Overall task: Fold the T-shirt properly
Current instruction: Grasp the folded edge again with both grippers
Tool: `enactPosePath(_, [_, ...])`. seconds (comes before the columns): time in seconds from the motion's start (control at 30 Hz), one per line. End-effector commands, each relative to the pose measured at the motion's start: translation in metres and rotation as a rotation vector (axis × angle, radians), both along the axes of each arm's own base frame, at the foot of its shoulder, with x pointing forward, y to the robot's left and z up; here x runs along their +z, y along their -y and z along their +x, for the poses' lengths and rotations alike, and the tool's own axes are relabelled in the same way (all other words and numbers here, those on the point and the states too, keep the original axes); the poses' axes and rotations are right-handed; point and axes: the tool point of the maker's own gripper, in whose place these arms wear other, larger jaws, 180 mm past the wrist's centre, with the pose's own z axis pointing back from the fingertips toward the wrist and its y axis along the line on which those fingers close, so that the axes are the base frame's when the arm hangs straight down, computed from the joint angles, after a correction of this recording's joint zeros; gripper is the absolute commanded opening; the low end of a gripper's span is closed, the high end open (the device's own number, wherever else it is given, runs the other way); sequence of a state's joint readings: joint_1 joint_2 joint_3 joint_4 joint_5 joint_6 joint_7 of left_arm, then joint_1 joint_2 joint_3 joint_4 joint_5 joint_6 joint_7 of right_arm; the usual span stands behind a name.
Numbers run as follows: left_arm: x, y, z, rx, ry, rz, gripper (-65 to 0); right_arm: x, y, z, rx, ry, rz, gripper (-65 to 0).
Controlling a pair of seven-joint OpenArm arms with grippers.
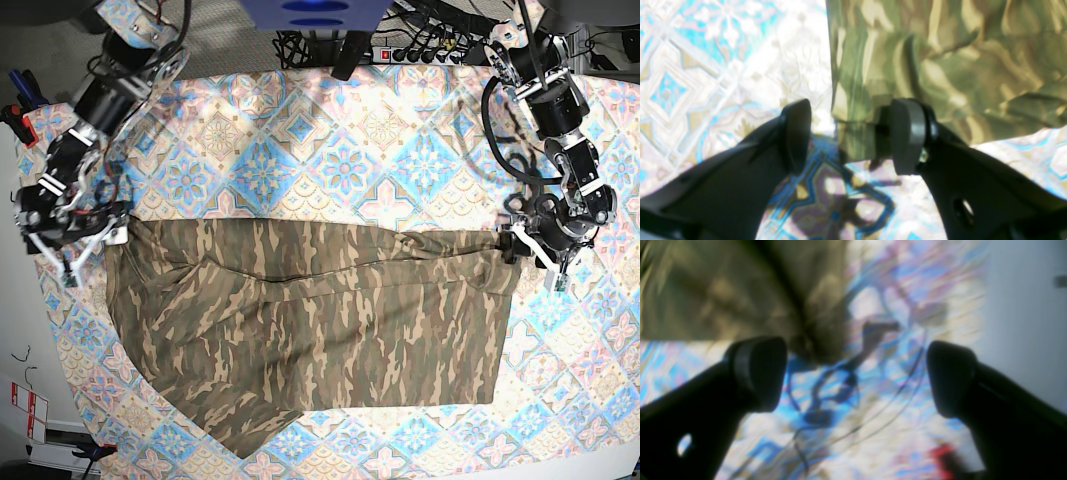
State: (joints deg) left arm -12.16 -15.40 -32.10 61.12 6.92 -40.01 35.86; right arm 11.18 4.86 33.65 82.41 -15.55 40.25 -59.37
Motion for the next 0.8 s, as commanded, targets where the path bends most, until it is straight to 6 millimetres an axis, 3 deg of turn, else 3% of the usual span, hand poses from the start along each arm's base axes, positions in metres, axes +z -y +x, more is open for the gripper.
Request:
enactPosePath(0.0, [0.017,-0.007,0.013,0.004,0.055,0.016,-28.7,0.014,0.005,0.012,-0.002,0.054,-0.011,0.0])
enactPosePath(0.1, [0.015,-0.004,0.012,-0.002,0.048,0.019,-28.6,0.001,0.001,0.005,-0.031,0.038,0.033,0.0])
enactPosePath(0.27, [0.014,-0.005,0.011,-0.005,0.04,0.03,-28.7,-0.011,0.014,-0.009,-0.117,0.044,0.084,0.0])
enactPosePath(0.4, [0.014,-0.007,0.011,-0.004,0.039,0.033,-28.7,-0.04,-0.002,-0.009,-0.108,0.035,0.173,0.0])
enactPosePath(0.57, [0.014,-0.008,0.01,-0.003,0.039,0.036,-28.8,-0.058,-0.024,0.01,-0.097,0.068,0.277,0.0])
enactPosePath(0.77, [0.014,-0.008,0.01,-0.004,0.037,0.036,-28.6,-0.046,-0.022,0.038,-0.09,0.125,0.301,0.0])
